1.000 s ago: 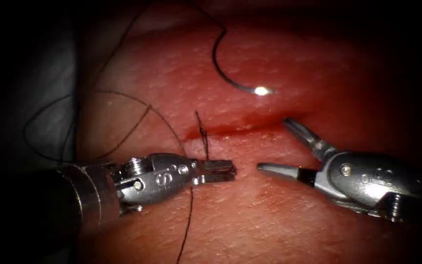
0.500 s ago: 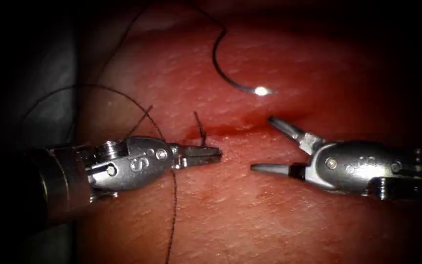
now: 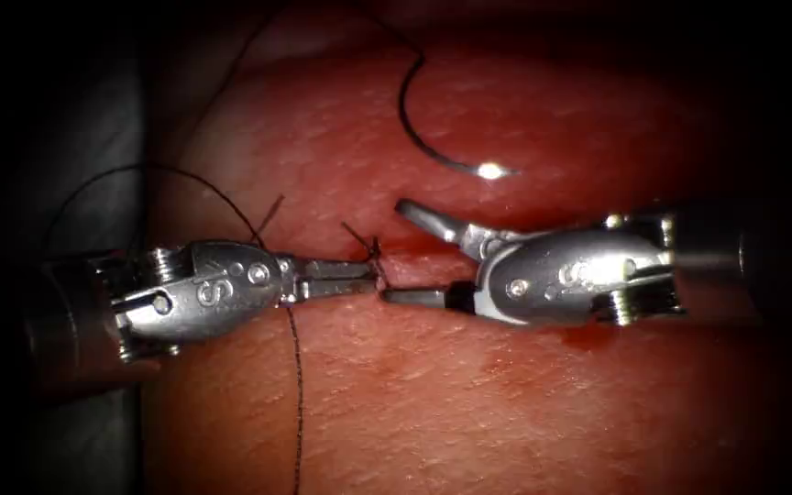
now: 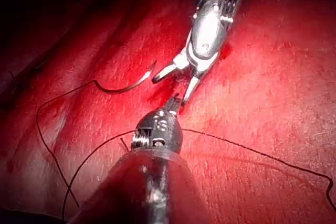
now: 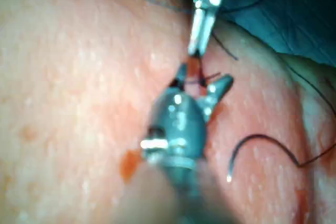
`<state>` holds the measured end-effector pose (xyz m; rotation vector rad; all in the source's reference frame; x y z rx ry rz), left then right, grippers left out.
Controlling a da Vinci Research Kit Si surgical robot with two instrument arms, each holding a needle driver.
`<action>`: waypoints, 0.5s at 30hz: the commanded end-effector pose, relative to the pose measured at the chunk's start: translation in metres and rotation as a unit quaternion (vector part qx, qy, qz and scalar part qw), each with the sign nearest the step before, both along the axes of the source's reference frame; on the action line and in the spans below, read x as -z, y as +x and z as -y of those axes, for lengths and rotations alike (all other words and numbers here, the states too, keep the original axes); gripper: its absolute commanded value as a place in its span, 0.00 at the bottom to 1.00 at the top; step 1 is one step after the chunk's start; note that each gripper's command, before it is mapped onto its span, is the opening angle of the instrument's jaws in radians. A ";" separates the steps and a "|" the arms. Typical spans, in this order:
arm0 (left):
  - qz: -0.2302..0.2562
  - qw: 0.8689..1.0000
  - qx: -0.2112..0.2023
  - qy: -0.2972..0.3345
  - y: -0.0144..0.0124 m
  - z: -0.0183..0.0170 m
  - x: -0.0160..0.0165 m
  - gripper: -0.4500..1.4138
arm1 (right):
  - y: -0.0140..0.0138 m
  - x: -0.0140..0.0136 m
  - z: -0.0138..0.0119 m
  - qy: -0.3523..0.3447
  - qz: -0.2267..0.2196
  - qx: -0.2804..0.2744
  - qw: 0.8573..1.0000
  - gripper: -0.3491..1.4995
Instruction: Wound Closure
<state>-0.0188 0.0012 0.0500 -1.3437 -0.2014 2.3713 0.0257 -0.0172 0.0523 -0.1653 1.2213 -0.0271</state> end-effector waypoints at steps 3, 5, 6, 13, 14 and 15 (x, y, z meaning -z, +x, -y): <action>0.007 1.000 -0.005 0.003 -0.0008 0.0002 -0.0008 0.00 | 0.0016 -0.0010 0.0010 -0.013 0.003 0.009 1.000 0.65; 0.008 1.000 -0.006 0.003 -0.0009 0.0003 -0.0009 0.00 | 0.0019 -0.0012 0.0010 -0.023 0.007 0.010 1.000 0.65; 0.009 1.000 -0.006 0.003 -0.0010 0.0003 -0.0009 0.00 | 0.0021 -0.0014 0.0011 -0.027 0.006 0.013 1.000 0.65; 0.015 1.000 -0.011 0.003 -0.0010 0.0004 -0.0010 0.00 | 0.0038 -0.0020 0.0012 -0.070 -0.011 0.044 0.996 0.65; 0.016 1.000 -0.012 0.004 -0.0010 0.0004 -0.0010 0.00 | 0.0042 -0.0020 0.0012 -0.077 -0.014 0.049 0.996 0.65; 0.017 1.000 -0.013 0.004 -0.0010 0.0004 -0.0010 0.00 | 0.0044 -0.0020 0.0013 -0.080 -0.017 0.052 0.995 0.65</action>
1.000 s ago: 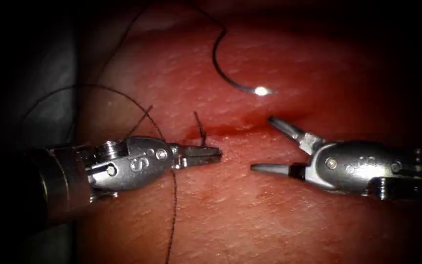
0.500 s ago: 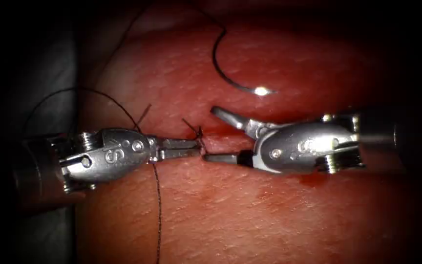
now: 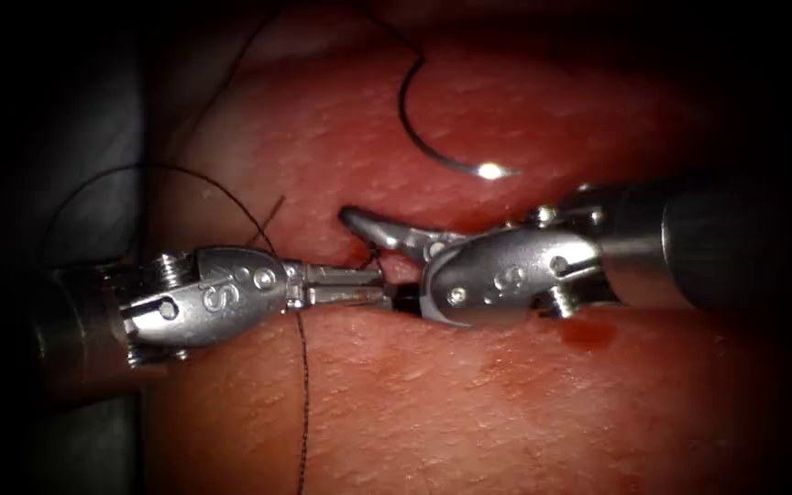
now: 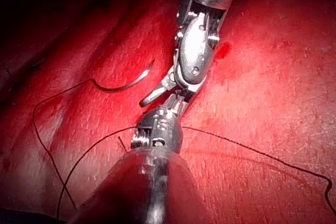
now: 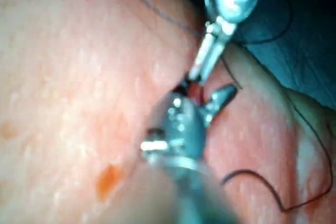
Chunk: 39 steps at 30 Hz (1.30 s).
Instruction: Wound Closure
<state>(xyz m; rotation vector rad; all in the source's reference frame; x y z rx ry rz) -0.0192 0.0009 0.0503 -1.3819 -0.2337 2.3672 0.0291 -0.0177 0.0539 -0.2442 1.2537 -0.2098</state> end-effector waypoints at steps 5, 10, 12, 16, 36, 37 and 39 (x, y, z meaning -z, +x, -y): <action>0.005 1.000 -0.004 0.001 -0.0006 0.0003 -0.0006 0.00 | 0.0024 -0.0009 0.0009 -0.028 -0.022 0.031 0.999 0.66; 0.008 1.000 -0.007 0.002 -0.0006 0.0004 -0.0005 0.00 | 0.0029 -0.0013 0.0005 -0.032 -0.023 0.033 0.999 0.67; 0.011 1.000 -0.009 0.003 -0.0006 0.0004 -0.0005 0.00 | 0.0030 -0.0014 0.0004 -0.032 -0.022 0.032 0.999 0.67; 0.012 1.000 -0.010 0.003 -0.0007 0.0005 -0.0005 0.00 | 0.0032 -0.0019 0.0005 -0.036 -0.020 0.031 0.999 0.67; 0.015 1.000 -0.013 0.003 -0.0008 0.0004 -0.0006 0.00 | 0.0045 -0.0022 0.0010 -0.033 -0.036 0.046 0.998 0.19; 0.015 1.000 -0.013 0.003 -0.0008 0.0004 -0.0006 0.00 | 0.0046 -0.0022 0.0010 -0.024 -0.039 0.048 0.998 0.00; 0.016 1.000 -0.013 0.003 -0.0008 0.0005 -0.0006 0.00 | 0.0045 -0.0021 0.0010 -0.024 -0.041 0.057 0.997 0.00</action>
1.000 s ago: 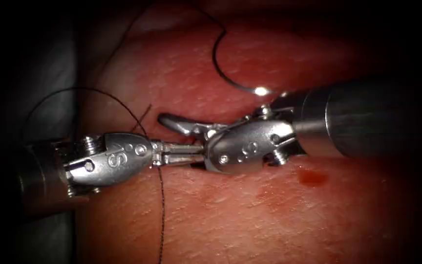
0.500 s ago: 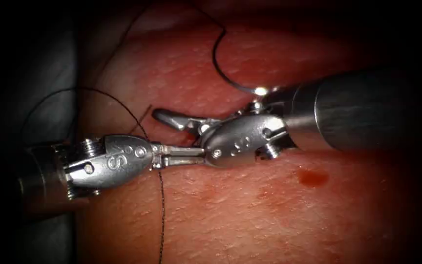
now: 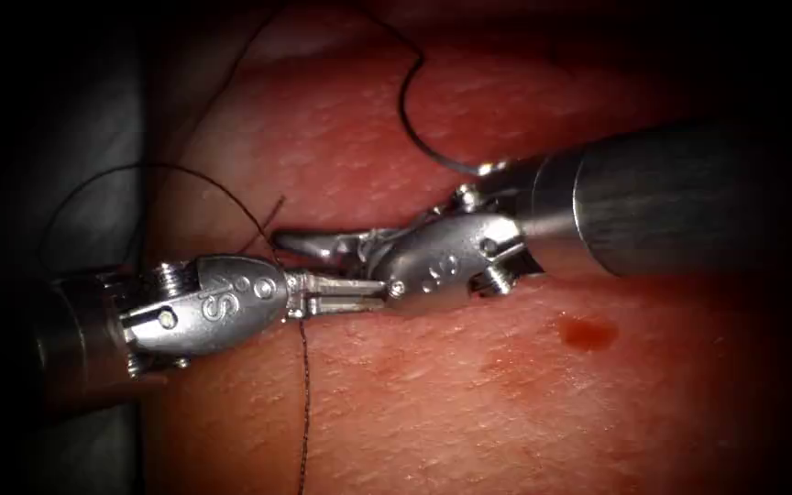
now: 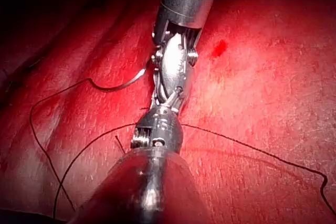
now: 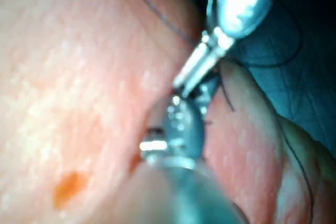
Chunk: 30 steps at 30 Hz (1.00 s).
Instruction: Wound Closure
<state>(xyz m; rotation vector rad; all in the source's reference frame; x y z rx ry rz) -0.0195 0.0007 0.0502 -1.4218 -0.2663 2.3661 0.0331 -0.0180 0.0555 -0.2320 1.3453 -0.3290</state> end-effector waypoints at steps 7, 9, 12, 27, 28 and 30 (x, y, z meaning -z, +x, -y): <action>0.001 1.000 -0.002 0.000 -0.0005 0.0003 -0.0006 0.00 | 0.0002 -0.0002 0.0009 -0.031 0.034 0.008 0.999 0.10; 0.002 1.000 -0.003 0.001 -0.0003 0.0004 -0.0005 0.00 | -0.0002 0.0001 0.0008 -0.004 0.040 -0.015 0.999 0.58; 0.010 1.000 -0.004 0.000 0.0001 0.0008 0.0004 0.00 | -0.0013 0.0010 0.0000 0.033 0.035 -0.047 0.998 0.95; 0.182 0.982 0.043 -0.039 0.0055 0.0021 0.0081 0.00 | -0.0088 0.0041 -0.0012 0.053 0.028 -0.118 0.991 0.94; 0.188 0.981 0.041 -0.039 0.0059 0.0022 0.0084 0.00 | -0.0089 0.0040 -0.0012 0.053 0.030 -0.121 0.991 0.94; 0.200 0.979 0.032 -0.034 0.0069 0.0025 0.0089 0.00 | -0.0089 0.0039 -0.0012 0.052 0.031 -0.122 0.991 0.94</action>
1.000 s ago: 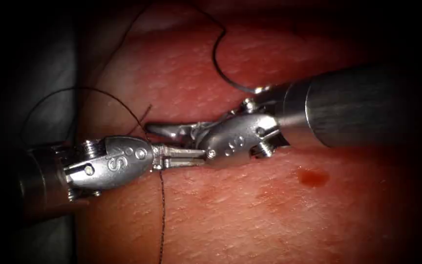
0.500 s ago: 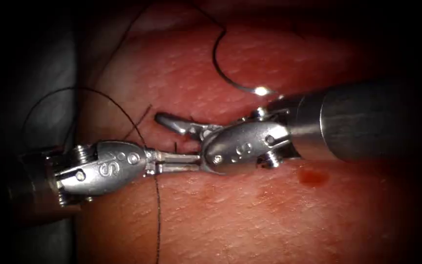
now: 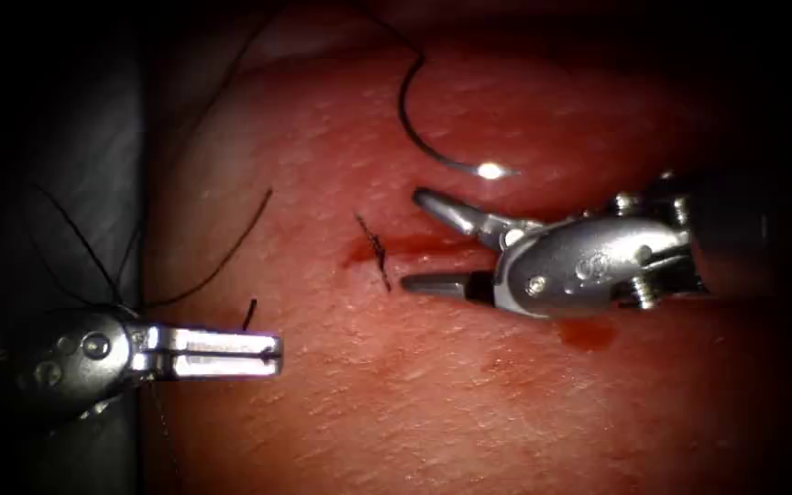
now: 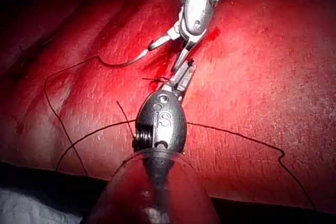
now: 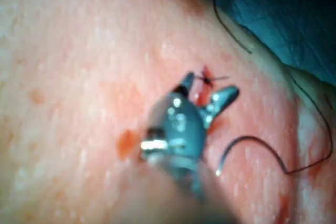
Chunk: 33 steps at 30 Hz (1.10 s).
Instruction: Wound Closure
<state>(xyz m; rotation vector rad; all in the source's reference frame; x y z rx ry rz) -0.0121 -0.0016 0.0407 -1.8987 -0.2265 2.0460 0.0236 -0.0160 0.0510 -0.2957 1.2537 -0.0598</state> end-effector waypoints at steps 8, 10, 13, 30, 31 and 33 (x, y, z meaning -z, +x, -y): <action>0.207 0.976 -0.005 0.069 0.0009 0.0007 -0.0002 0.00 | 0.0011 -0.0008 0.0012 -0.001 0.002 -0.001 1.000 0.94; 0.205 0.976 -0.002 0.076 0.0010 0.0005 -0.0004 0.00 | 0.0011 -0.0007 0.0013 -0.001 0.002 -0.001 1.000 0.94; 0.196 0.977 0.008 0.087 0.0011 0.0003 -0.0007 0.00 | 0.0010 -0.0007 0.0014 -0.001 0.001 0.000 1.000 0.94; 0.139 0.985 -0.007 0.097 0.0084 0.0033 -0.0022 0.00 | 0.0010 -0.0009 0.0016 -0.004 0.001 -0.001 1.000 0.92; 0.125 0.987 -0.007 0.097 0.0084 0.0034 -0.0024 0.00 | 0.0011 -0.0009 0.0016 -0.004 0.001 -0.001 1.000 0.92; 0.087 0.992 -0.014 0.094 0.0085 0.0036 -0.0033 0.00 | 0.0011 -0.0009 0.0016 -0.004 0.001 -0.001 1.000 0.91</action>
